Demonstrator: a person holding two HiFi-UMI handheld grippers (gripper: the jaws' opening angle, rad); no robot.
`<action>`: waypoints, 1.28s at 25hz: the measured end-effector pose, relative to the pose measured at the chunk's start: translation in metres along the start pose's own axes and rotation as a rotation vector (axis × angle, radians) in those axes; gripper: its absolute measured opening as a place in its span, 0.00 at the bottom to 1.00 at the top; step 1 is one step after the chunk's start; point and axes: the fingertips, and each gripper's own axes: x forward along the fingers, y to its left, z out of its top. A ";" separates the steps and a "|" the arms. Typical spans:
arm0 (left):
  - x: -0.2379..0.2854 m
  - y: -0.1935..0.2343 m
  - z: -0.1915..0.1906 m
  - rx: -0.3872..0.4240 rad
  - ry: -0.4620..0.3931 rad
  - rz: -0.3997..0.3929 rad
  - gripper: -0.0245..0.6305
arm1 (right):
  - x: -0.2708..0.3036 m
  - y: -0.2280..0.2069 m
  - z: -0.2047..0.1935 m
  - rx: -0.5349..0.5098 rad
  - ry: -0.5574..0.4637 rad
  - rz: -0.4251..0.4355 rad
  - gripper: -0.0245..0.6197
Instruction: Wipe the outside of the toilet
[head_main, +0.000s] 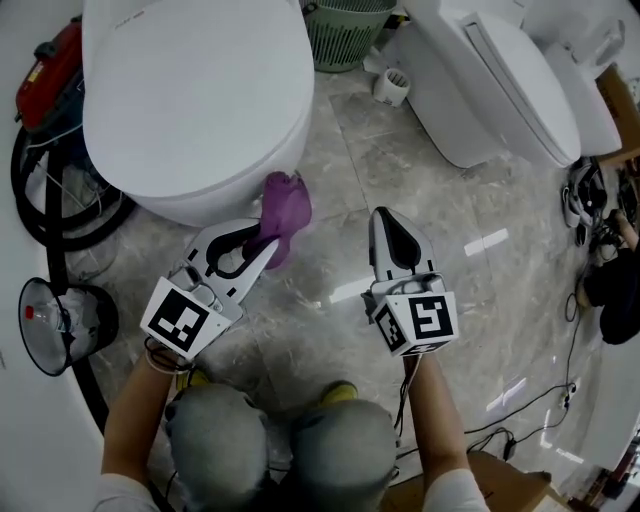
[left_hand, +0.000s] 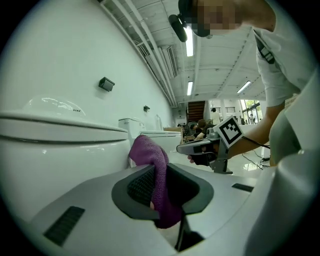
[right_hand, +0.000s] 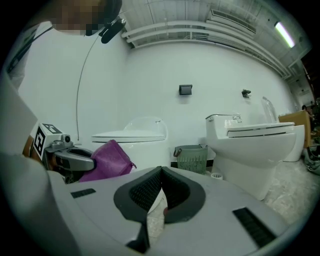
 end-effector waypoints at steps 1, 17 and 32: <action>-0.003 0.002 0.006 -0.014 -0.002 0.011 0.17 | 0.001 -0.002 0.005 0.009 -0.005 -0.003 0.05; -0.029 0.043 0.135 -0.095 0.081 0.129 0.17 | 0.004 -0.023 0.136 0.112 0.014 -0.035 0.05; -0.061 0.097 0.320 -0.106 0.177 0.288 0.17 | -0.036 -0.034 0.339 0.146 0.044 -0.067 0.05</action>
